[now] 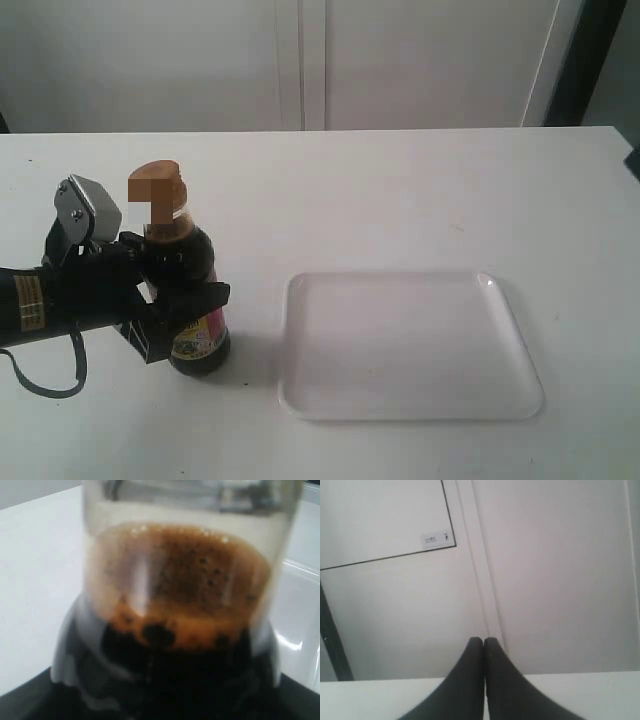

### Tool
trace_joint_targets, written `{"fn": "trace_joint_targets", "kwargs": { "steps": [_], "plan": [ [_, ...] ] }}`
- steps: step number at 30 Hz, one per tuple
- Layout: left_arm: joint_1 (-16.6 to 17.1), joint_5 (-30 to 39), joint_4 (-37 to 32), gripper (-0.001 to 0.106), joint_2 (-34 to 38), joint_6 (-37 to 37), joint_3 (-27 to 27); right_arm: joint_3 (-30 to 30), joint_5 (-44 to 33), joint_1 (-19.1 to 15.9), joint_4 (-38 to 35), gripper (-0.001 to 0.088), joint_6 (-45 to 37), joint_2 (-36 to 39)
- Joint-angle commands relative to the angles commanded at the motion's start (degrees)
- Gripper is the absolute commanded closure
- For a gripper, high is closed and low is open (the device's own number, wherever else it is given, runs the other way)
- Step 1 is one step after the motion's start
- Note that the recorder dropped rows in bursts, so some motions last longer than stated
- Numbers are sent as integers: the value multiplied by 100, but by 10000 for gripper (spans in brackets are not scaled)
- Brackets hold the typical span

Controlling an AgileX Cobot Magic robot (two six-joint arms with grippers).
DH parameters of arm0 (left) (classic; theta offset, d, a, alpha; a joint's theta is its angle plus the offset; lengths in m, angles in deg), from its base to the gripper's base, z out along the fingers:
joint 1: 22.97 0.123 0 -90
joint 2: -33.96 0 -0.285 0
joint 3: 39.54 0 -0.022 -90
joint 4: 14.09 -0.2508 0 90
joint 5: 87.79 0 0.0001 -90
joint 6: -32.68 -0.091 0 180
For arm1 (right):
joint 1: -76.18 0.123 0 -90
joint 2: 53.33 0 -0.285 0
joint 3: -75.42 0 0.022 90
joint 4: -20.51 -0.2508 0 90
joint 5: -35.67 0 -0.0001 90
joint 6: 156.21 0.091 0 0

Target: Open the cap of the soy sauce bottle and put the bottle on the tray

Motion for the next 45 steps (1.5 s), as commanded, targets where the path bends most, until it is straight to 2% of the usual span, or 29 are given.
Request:
{"fn": "trace_joint_targets", "kwargs": {
  "steps": [5, 10, 18, 22, 27, 33, 38, 42, 45],
  "plan": [
    [0, 0, 0, 1053, 0, 0, 0, 0, 111, 569, -375, 868, -610, 571],
    [0, 0, 0, 1053, 0, 0, 0, 0, 243, 1209, -1263, 868, -1433, 948],
    [0, 0, 0, 1053, 0, 0, 0, -11, 1016, 2316, -2595, 868, -2610, 1787],
    [0, 0, 0, 1053, 0, 0, 0, -271, 1051, 2932, -2942, 868, -3087, 2291],
    [0, 0, 0, 1053, 0, 0, 0, -756, 1150, 3651, -4027, 868, -3869, 2899],
    [0, 11, 0, 1053, 0, 0, 0, -1197, 1686, 4235, -4794, 868, -4522, 3590],
    [0, 11, 0, 1053, 0, 0, 0, -1588, 1728, 4576, -4848, 868, -5318, 4079],
    [0, 27, 0, 1053, 0, 0, 0, -1970, 1337, 4794, -5022, 868, -5996, 4255],
    [0, 35, -12, 1053, 0, 0, 0, -2418, 731, 4878, -5245, 868, -6879, 4318]
  ]
}}
